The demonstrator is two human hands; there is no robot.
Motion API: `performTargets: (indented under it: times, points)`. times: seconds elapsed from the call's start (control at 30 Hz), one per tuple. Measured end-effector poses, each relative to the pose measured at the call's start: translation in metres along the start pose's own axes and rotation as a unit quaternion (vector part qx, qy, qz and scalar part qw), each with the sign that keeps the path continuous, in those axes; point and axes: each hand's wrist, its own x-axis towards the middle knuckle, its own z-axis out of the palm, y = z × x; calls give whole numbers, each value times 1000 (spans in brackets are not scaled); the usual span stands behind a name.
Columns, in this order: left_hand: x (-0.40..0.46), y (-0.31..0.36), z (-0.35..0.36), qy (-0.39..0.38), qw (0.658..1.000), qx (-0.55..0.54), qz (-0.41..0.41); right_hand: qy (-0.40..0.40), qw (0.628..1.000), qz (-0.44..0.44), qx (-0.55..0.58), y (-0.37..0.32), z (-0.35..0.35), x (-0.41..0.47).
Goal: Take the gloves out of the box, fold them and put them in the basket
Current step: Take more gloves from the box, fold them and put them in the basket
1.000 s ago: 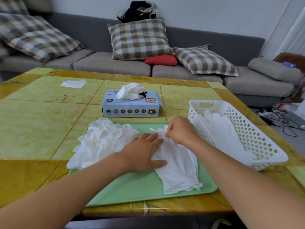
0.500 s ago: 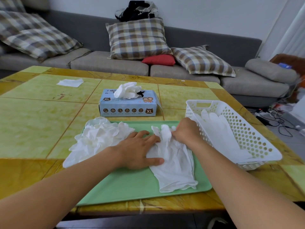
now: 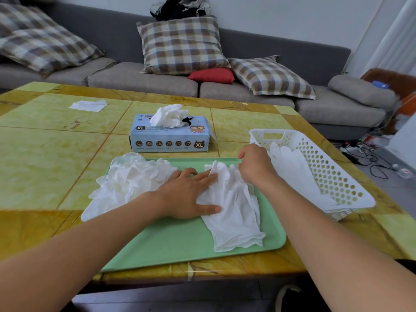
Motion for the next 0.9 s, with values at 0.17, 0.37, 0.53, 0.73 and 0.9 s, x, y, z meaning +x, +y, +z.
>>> performTargets:
  times: [0.17,0.37,0.53,0.73,0.9]
  points:
    - [-3,4,2,-28,999,-24,-12,-115,988,-2,-103,-8,-15,-10]
    - [-2,6,0,-44,999,-18,-22,-97,992,-8,-85,-5,-13,-20]
    - [-1,6,3,-29,999,-22,-27,-49,982,-82,-166,-3,-23,-46]
    - [-1,6,2,-28,999,-34,-24,-37,981,-73,-176,-9,-24,-39]
    - [3,2,4,-24,997,-66,-40,-85,991,-7,-105,-9,-8,-19]
